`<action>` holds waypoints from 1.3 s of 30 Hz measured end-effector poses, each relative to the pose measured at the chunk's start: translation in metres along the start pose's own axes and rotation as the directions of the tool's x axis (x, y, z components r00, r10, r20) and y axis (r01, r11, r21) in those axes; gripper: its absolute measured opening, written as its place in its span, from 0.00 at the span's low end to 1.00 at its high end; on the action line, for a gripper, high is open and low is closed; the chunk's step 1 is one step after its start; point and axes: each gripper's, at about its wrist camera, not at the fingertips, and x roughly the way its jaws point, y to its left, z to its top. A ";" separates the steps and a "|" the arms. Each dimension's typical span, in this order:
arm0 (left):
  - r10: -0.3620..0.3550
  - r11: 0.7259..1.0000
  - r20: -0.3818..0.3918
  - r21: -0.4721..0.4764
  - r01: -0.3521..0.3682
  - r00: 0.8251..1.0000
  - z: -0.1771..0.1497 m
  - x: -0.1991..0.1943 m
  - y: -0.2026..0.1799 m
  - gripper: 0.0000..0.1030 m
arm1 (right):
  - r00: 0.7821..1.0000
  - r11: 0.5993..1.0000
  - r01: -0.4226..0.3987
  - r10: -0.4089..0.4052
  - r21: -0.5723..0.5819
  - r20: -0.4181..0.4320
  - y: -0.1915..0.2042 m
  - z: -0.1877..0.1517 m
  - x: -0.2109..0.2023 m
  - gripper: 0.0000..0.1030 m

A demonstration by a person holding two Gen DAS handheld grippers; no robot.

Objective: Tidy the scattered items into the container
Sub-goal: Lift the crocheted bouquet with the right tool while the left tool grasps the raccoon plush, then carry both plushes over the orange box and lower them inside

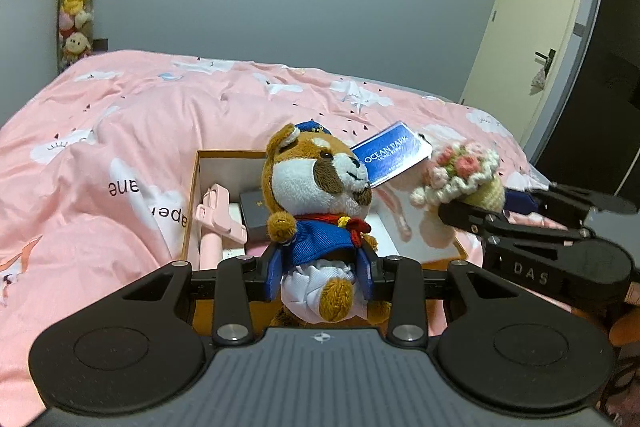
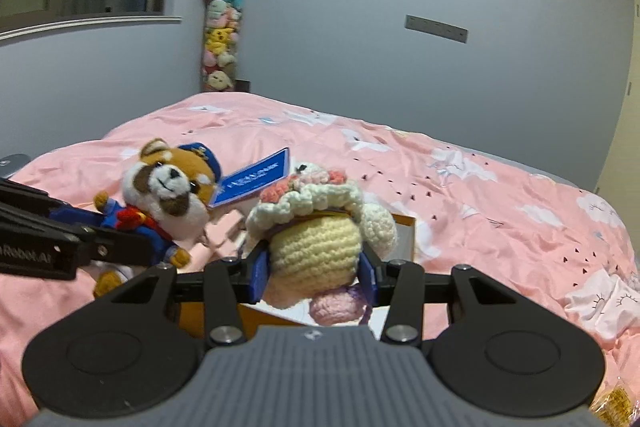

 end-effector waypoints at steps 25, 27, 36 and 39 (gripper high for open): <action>-0.009 0.998 -0.170 -0.060 -0.001 0.985 0.046 0.121 0.030 0.41 | 0.981 0.986 0.157 -0.150 0.048 -0.119 -0.044 0.011 0.104 0.46; -0.016 0.999 -0.179 -0.039 0.009 0.984 0.046 0.127 0.024 0.41 | 0.985 0.989 0.132 -0.125 0.059 -0.116 -0.047 0.010 0.104 0.46; -0.071 0.997 -0.224 -0.042 0.063 0.972 0.039 0.163 0.006 0.41 | 0.984 0.994 0.104 -0.098 0.029 -0.151 -0.034 0.006 0.126 0.46; -0.071 0.997 -0.243 -0.040 0.063 0.967 0.036 0.175 0.004 0.40 | 0.978 0.993 0.118 -0.116 0.004 -0.172 -0.031 0.002 0.137 0.46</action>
